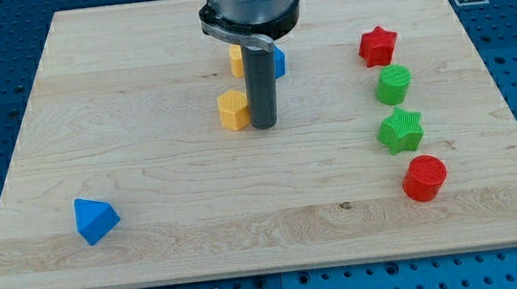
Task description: Move the yellow hexagon towards the left center
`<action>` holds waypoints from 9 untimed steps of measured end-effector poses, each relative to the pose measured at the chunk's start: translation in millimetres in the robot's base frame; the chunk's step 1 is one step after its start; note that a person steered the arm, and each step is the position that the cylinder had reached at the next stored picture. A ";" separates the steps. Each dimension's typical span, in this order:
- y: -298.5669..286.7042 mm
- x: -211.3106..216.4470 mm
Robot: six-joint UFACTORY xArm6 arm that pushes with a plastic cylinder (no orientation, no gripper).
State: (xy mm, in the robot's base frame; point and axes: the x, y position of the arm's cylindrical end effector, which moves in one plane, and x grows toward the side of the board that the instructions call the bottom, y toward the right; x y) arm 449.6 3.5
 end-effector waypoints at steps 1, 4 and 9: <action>-7.7 -17.4; -32.2 -29.0; -58.4 -29.0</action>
State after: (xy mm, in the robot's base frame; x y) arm 420.6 -54.9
